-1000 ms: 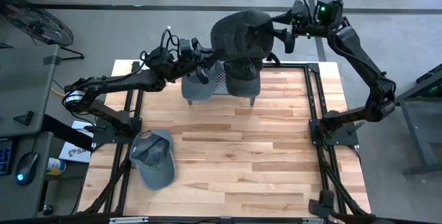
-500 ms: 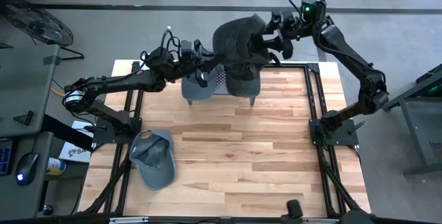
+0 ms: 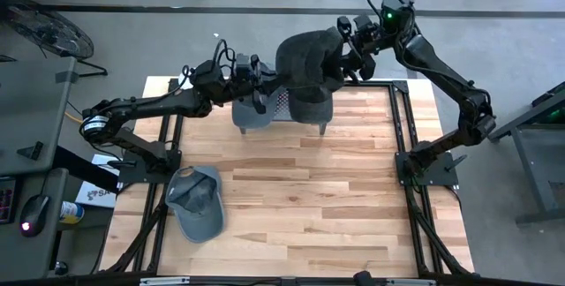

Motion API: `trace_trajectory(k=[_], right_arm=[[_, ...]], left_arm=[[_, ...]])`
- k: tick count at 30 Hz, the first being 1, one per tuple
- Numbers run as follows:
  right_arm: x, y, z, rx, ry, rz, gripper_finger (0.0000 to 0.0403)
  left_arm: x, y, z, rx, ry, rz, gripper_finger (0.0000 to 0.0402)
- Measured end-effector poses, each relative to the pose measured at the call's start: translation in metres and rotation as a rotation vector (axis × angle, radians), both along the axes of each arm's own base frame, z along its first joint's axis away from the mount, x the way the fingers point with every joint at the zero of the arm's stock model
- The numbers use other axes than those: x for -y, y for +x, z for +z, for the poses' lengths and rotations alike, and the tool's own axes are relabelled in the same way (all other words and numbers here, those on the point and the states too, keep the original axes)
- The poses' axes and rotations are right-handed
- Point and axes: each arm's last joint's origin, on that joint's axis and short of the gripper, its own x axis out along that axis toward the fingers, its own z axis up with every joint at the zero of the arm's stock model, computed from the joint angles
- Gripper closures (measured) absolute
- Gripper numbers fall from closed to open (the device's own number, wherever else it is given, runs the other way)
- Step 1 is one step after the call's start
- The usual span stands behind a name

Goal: Pick & Place hat
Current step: Stack the black cap on top of the other black cap on the shelf

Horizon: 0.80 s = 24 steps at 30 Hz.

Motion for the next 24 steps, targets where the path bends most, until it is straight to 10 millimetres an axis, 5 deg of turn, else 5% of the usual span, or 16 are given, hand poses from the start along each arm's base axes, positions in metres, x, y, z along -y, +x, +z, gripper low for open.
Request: trace_trajectory(k=[11,21,24], right_arm=[[-0.006,-0.004,0.006,-0.007,0.055,0.047,0.0225],[-0.001,-0.019,0.015,-0.007,0.129,0.070,0.0384],[0.001,-0.027,0.019,-0.032,0.201,0.110,0.0385]], left_arm=[[-0.002,-0.002,0.003,0.039,-0.004,0.062,0.0396],[-0.002,0.001,-0.005,-0.058,-0.009,0.056,0.0396],[-0.003,0.001,-0.008,-0.084,-0.010,0.089,0.0396]])
